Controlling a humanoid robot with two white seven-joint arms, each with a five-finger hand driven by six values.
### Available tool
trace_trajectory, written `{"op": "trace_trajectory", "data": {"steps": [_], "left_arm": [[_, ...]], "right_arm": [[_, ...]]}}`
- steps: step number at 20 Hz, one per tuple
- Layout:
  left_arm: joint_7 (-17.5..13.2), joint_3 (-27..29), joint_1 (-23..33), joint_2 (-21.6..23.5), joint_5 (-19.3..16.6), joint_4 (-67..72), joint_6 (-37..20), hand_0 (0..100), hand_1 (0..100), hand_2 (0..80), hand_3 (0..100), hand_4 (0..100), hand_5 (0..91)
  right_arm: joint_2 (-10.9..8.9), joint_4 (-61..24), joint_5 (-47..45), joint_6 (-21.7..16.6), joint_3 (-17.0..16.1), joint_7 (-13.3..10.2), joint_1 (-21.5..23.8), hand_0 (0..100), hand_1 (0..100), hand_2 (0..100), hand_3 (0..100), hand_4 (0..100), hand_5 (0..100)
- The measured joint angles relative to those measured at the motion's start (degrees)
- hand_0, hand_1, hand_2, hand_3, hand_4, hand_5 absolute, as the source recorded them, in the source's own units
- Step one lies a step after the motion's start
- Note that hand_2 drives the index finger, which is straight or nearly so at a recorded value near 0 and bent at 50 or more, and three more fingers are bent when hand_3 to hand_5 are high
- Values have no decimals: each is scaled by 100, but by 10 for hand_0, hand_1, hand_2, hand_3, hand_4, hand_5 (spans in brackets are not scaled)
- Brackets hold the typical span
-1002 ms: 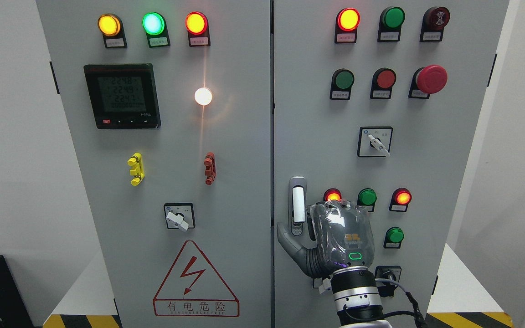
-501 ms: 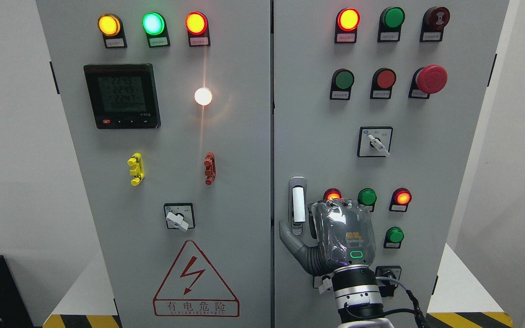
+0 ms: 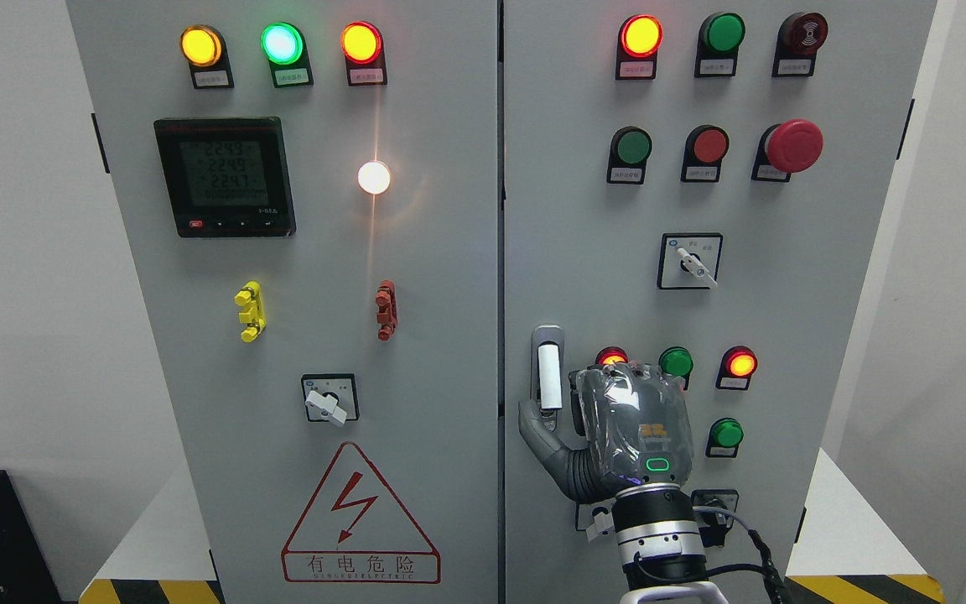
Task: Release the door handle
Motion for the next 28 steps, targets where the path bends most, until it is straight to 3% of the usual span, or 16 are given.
{"op": "trace_trajectory", "data": {"steps": [28], "left_arm": [[0, 0, 0, 0, 1, 0, 0, 120, 556, 0, 0, 0, 0]], "right_arm": [[6, -15, 0, 1, -35, -31, 10, 517, 362, 952, 1000, 1000, 1000]]}}
